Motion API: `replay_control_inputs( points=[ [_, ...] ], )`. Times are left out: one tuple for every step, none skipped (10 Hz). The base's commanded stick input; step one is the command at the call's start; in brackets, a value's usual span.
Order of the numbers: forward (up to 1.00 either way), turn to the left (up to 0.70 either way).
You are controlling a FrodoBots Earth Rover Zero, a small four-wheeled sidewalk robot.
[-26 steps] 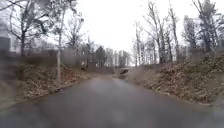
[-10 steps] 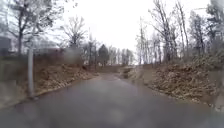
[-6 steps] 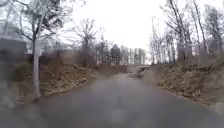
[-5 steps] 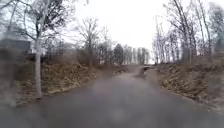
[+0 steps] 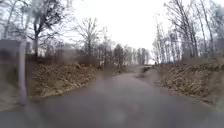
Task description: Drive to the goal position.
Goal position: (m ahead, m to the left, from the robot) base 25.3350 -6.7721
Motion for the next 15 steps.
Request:
replay_control_inputs(
  points=[
    [1.0, 0.0],
    [1.0, 0.0],
    [1.0, 0.0],
    [1.0, 0.0],
    [1.0, 0.0],
    [1.0, 0.0],
    [1.0, 0.0],
    [1.0, 0.0],
    [1.0, 0.0],
    [1.0, 0.0],
    [1.0, 0.0],
    [1.0, 0.0],
    [1.0, 0.0],
    [1.0, 0.0],
    [1.0, 0.0]
  ],
)
